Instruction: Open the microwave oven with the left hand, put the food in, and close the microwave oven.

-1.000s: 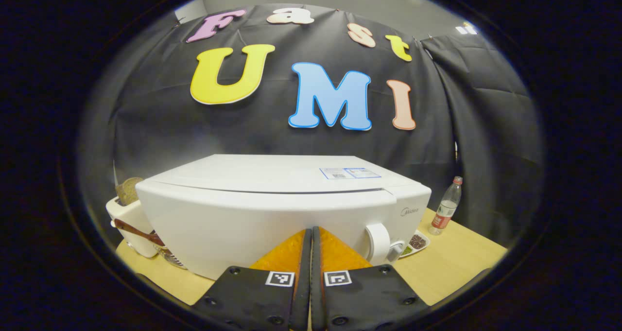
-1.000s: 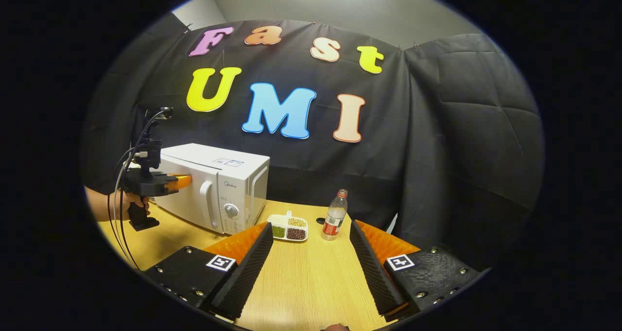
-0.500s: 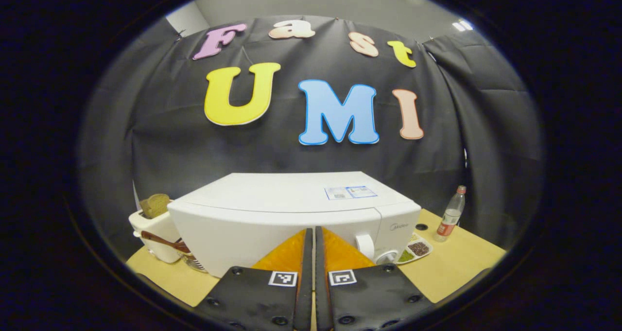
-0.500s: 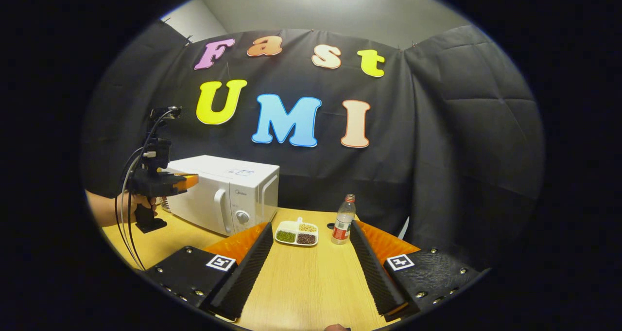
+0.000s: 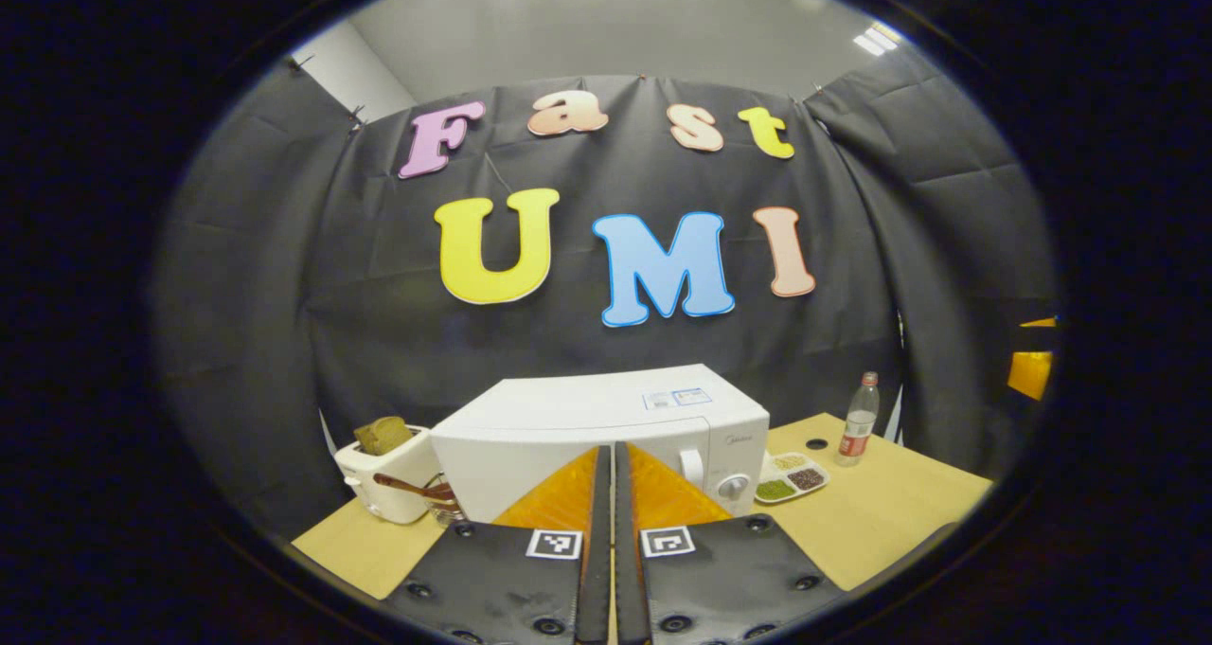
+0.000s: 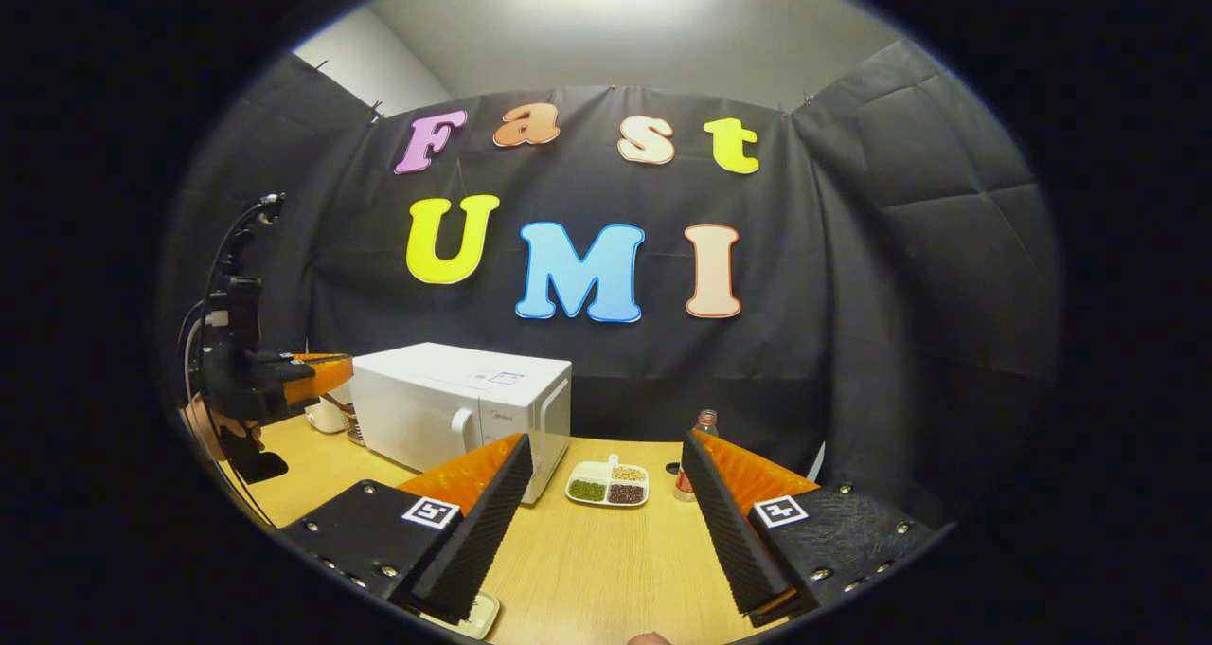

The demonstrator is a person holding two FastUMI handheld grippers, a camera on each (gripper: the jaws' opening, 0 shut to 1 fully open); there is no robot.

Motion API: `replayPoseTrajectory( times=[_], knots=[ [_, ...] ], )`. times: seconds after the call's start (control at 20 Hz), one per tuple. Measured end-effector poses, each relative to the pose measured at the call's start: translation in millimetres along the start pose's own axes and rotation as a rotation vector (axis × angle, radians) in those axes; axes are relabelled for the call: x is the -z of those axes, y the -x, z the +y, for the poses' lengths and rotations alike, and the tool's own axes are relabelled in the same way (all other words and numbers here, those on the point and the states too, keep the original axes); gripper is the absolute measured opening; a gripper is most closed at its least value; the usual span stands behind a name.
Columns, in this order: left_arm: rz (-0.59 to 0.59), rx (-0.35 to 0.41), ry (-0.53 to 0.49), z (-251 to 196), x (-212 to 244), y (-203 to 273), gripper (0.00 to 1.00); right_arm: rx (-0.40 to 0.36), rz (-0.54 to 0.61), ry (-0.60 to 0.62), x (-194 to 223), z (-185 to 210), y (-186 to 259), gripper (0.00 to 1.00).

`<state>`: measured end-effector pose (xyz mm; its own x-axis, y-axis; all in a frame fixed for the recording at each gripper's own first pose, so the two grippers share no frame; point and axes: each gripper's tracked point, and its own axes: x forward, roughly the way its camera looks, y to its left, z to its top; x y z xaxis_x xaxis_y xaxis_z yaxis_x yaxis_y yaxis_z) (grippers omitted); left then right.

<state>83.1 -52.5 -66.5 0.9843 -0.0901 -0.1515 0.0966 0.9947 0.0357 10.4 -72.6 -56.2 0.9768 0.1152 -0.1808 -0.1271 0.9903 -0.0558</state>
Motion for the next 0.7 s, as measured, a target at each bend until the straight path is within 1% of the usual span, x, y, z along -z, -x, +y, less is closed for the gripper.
replayPoseTrajectory(
  times=[0.25, 0.3, 0.35, 0.4, 0.45, 0.5, 0.55, 0.6, 0.65, 0.7],
  knots=[
    [-0.036, -0.009, 0.004, 19.0, -21.4, 56.7, 0.08, -0.006, -0.023, 0.006, -9.7, 26.9, 20.7, 0.97],
    [-0.041, -0.012, 0.009, 23.6, -24.0, 66.8, 0.12, -0.003, -0.029, 0.01, -11.4, 32.1, 25.2, 0.98],
    [-0.044, -0.017, 0.015, 28.8, -25.8, 77.9, 0.13, 0.0, -0.032, 0.01, -12.3, 36.7, 30.4, 0.97],
    [-0.048, -0.022, 0.021, 33.7, -26.6, 87.7, 0.08, 0.0, -0.036, 0.005, -14.3, 42.0, 35.8, 0.97],
    [-0.049, -0.031, 0.025, 40.6, -27.1, 97.3, 0.13, -0.001, -0.042, -0.001, -16.2, 48.2, 40.3, 0.97],
    [-0.051, -0.043, 0.03, 48.0, -26.5, 105.8, 0.08, 0.001, -0.047, -0.003, -18.4, 52.8, 45.5, 0.97],
    [-0.05, -0.045, 0.041, 51.5, -24.8, 114.1, 0.13, 0.001, -0.051, 0.0, -19.1, 57.1, 50.3, 0.97],
    [-0.051, -0.057, 0.048, 59.6, -25.3, 123.4, 0.11, 0.003, -0.057, 0.007, -20.6, 61.0, 54.4, 0.97],
    [-0.059, -0.064, 0.058, 66.5, -24.6, 131.2, 0.17, 0.005, -0.062, 0.013, -22.4, 63.8, 57.5, 0.97],
    [-0.066, -0.065, 0.069, 70.5, -24.8, 141.8, 0.17, 0.006, -0.064, 0.016, -23.8, 67.5, 60.0, 0.97]
  ],
)
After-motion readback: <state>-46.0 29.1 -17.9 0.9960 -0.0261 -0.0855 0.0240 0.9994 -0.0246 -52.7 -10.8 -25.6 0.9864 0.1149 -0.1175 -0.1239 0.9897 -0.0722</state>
